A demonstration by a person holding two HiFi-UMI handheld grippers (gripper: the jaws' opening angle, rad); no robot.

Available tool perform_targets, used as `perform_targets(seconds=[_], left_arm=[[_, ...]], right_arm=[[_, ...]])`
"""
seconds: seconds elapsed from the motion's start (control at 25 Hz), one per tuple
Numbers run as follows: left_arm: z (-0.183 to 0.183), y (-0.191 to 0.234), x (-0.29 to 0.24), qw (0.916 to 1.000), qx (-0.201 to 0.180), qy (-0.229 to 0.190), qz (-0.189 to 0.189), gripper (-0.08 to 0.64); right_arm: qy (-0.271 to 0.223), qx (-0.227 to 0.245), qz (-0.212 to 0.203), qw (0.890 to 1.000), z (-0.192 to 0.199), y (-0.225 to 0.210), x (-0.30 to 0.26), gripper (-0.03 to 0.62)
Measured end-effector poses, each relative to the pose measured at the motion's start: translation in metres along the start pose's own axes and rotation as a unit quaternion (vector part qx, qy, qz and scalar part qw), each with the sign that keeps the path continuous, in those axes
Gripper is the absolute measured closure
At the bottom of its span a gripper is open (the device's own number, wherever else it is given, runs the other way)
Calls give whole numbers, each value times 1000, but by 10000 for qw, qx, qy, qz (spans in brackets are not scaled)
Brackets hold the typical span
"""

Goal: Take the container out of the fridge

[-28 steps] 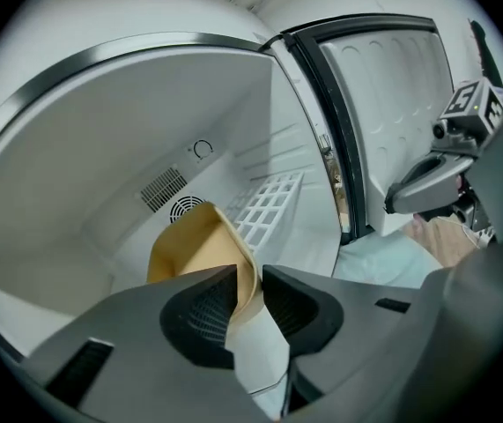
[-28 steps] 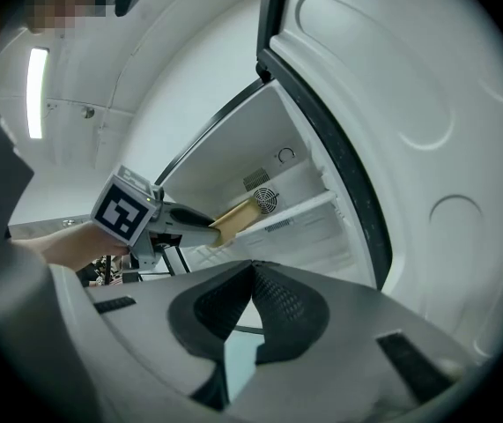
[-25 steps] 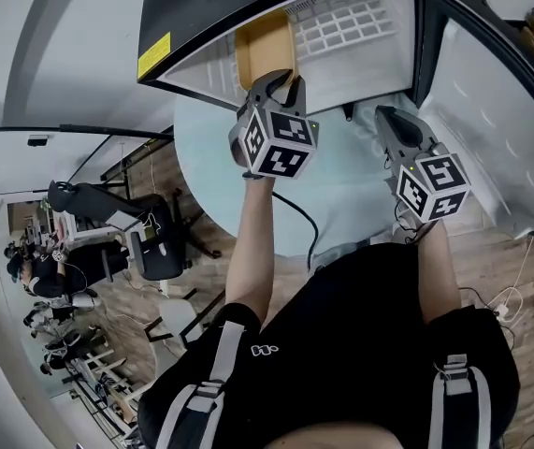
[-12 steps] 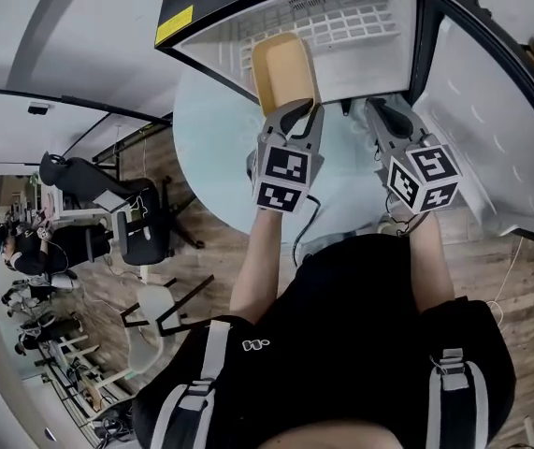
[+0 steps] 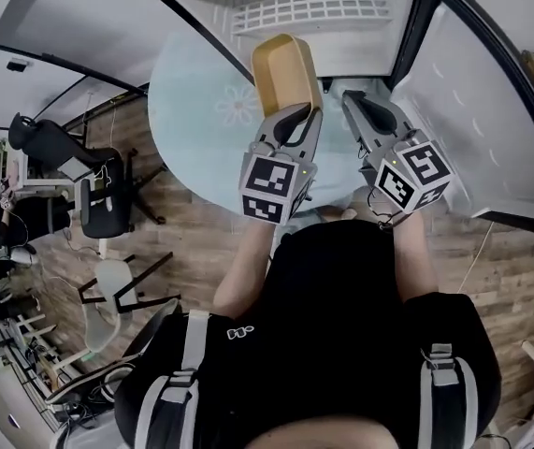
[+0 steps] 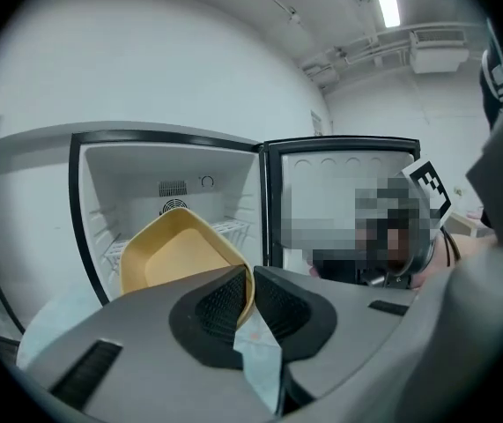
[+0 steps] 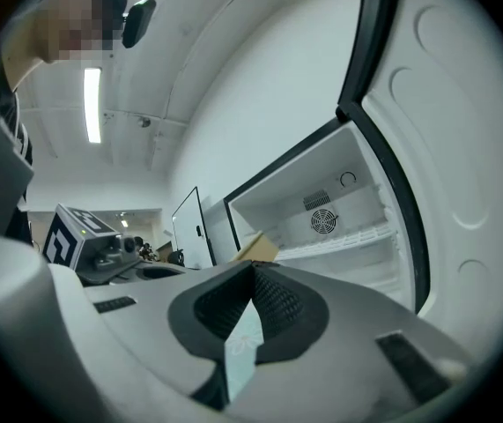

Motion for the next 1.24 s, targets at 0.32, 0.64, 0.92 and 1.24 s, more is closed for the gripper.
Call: perform_targets(seconds=[0.32, 0.64, 0.92, 1.24], left_arm=[[7, -40, -5, 9959, 715, -347, 426, 517], [8, -39, 2, 9939, 831, -427, 590, 515], [1, -14, 28, 9938, 930, -552, 242, 517], [36, -3, 53, 9936, 999, -531, 67, 517]], right_arm=[[271, 472, 474, 9974, 1, 3, 43, 586], [305, 402, 527, 9973, 4, 6, 40, 586], [369, 457, 31, 9983, 1, 31, 8, 586], [473, 333, -253, 9980, 30, 58, -4, 586]])
Point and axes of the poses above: the fingertips, and each gripper's own axes: x backward along the fingers, y to its left, z out of its underside, the point moved 8 cm from there along x, backward along the fingers, and after that the axes turned 3 degrees about x, right-handed, at the moved point
